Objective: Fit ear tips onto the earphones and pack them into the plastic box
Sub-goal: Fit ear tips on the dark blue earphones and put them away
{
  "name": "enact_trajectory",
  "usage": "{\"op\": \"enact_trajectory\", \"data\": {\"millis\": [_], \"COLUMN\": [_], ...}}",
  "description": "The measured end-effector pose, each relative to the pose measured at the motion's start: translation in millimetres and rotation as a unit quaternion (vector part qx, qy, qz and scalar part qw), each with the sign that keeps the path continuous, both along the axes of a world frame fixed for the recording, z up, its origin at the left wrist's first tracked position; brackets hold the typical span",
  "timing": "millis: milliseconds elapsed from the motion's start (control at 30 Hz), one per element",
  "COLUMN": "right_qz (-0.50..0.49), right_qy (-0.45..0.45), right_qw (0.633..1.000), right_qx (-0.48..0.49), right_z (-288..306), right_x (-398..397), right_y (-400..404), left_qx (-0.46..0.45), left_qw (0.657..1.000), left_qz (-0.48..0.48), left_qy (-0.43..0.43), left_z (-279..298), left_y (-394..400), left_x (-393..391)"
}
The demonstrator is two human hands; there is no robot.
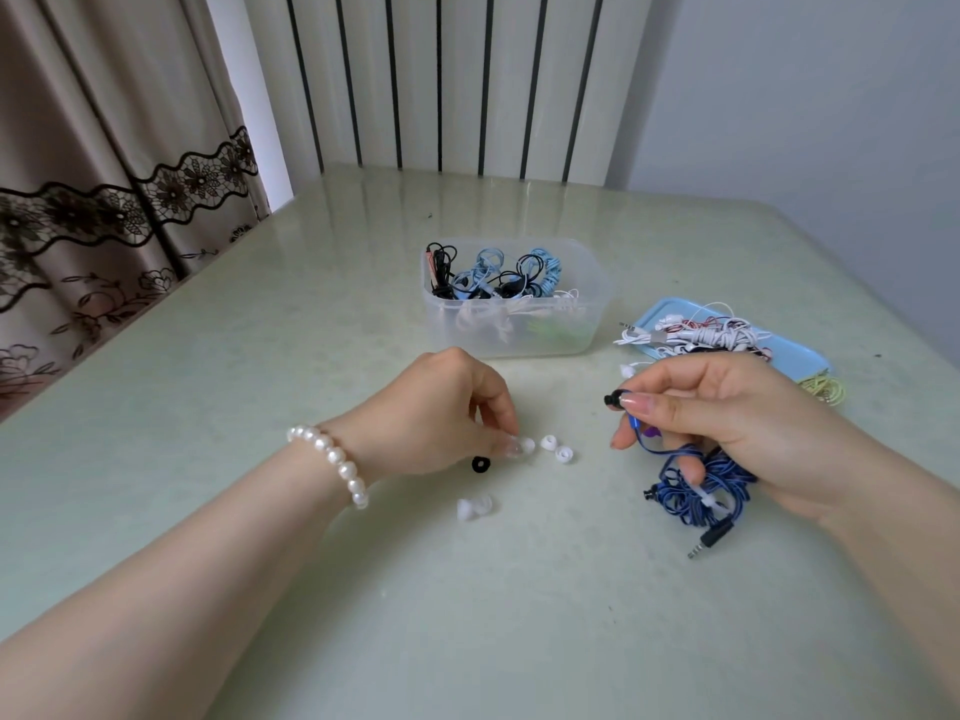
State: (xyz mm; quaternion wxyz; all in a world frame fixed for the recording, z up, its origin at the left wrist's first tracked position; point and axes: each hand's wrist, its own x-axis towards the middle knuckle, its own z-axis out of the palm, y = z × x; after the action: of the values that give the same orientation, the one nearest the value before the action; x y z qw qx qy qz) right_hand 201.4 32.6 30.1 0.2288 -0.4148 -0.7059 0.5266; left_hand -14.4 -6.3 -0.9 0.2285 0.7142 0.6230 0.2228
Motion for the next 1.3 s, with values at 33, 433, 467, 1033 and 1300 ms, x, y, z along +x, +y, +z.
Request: {"op": "enact_trajectory", "data": {"millis": [33,433,467,1033,1300], "right_qz": [0.000,-0.001,0.000,0.007,0.013], "right_qy": [0.001,0.005,0.005,0.010,0.011], "right_qw": [1.000,1.000,1.000,1.000,1.000], "right_qx": [-0.001,-0.006,-0.006,-0.007,-0.002], "right_z": [0,-1,-1,-2,-3], "right_x": [0,0,0,-1,-1], "right_y": [0,1,1,1,0], "left_qx": [0.001,0.010,0.007,-0.012,0.034], "left_qw": [1.000,0.998,0.998,0.998,0.996], "left_qz": [0.004,0.056,0.057,0.051,0.033], "left_qy": [-0.010,-0.034,-0.039,-0.027,0.073], "left_z": [-1,-5,-4,-3,-3], "left_y": [1,9,8,5,1], "left_x": [-2,-12,-12,-3,2]}}
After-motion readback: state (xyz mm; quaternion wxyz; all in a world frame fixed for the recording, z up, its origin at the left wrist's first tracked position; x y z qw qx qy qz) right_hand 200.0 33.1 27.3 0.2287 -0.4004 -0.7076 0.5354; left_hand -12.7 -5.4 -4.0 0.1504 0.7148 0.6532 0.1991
